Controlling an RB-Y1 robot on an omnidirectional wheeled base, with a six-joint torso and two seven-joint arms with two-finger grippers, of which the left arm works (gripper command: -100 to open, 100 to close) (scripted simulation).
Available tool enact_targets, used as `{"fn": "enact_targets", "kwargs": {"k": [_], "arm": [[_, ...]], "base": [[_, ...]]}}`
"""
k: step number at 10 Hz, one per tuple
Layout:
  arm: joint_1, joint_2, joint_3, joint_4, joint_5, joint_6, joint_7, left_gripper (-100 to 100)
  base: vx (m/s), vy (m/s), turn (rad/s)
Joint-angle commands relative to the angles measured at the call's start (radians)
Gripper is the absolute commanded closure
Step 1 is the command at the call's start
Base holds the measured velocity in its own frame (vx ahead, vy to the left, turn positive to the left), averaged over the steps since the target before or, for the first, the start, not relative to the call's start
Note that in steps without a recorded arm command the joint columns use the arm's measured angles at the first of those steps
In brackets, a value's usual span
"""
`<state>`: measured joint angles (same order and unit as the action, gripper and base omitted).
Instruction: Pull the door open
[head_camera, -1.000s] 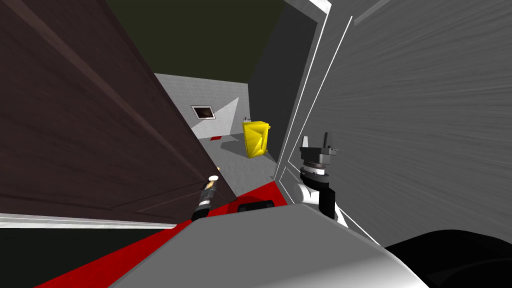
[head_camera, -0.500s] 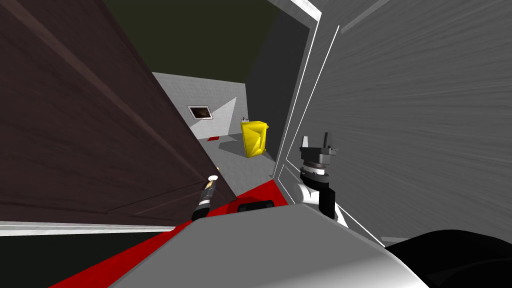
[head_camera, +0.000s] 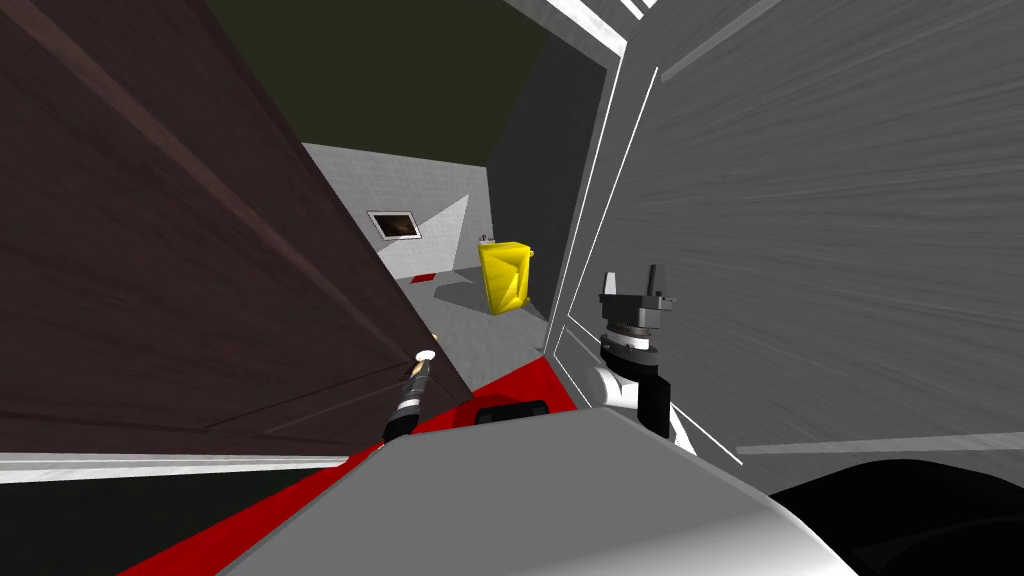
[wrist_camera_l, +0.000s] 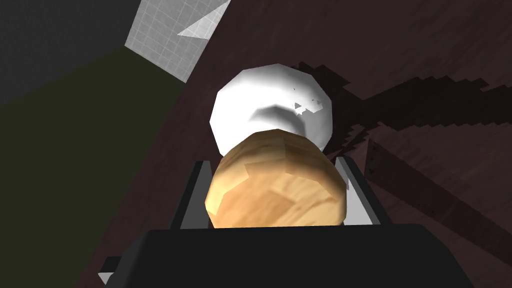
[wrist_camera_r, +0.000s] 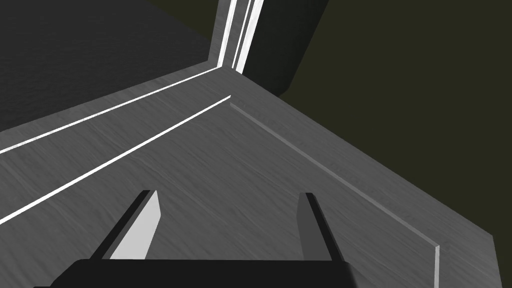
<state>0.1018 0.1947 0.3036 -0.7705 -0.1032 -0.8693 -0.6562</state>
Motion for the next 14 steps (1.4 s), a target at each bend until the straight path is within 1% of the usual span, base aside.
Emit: {"fn": "enact_targets", "kwargs": {"k": [1, 2, 3, 4, 5, 6, 7, 8, 9, 10, 11, 12, 13, 14], "arm": [[-0.004, 0.002, -0.001, 0.007, 0.016, 0.001, 0.05, 100], [-0.004, 0.002, -0.001, 0.007, 0.016, 0.001, 0.066, 100], [-0.009, 0.004, -0.002, 0.013, 0.026, 0.0, 0.101, 100], [-0.009, 0.004, -0.002, 0.013, 0.026, 0.0, 0.106, 100], [-0.013, 0.006, -0.003, 0.019, 0.037, 0.0, 0.145, 100], [-0.017, 0.007, -0.004, 0.025, 0.047, 0.0, 0.17, 100], [-0.017, 0.007, -0.004, 0.025, 0.047, 0.0, 0.185, 100], [-0.022, 0.009, -0.005, 0.031, 0.058, -0.001, 0.22, 100], [-0.022, 0.009, -0.005, 0.031, 0.058, -0.001, 0.226, 100], [-0.027, 0.011, -0.006, 0.037, 0.069, -0.001, 0.265, 100], [-0.032, 0.013, -0.007, 0.044, 0.081, -0.001, 0.289, 100], [-0.032, 0.013, -0.007, 0.044, 0.081, -0.001, 0.307, 100], [-0.037, 0.014, -0.009, 0.05, 0.092, -0.002, 0.34, 100], [-0.037, 0.014, -0.009, 0.05, 0.092, -0.002, 0.348, 100]], "base": [[-0.058, 0.018, -0.106], [-0.045, 0.018, -0.045], [-0.042, 0.013, -0.059], [-0.031, 0.012, -0.034], [-0.041, 0.012, -0.067], [-0.057, 0.014, -0.092], [-0.044, 0.018, -0.045], [-0.052, 0.018, -0.064], [-0.038, 0.012, -0.045], [-0.041, 0.012, -0.075], [-0.062, 0.02, -0.099], [-0.047, 0.018, -0.053], [-0.049, 0.006, -0.075], [-0.037, 0.009, -0.033]]}}
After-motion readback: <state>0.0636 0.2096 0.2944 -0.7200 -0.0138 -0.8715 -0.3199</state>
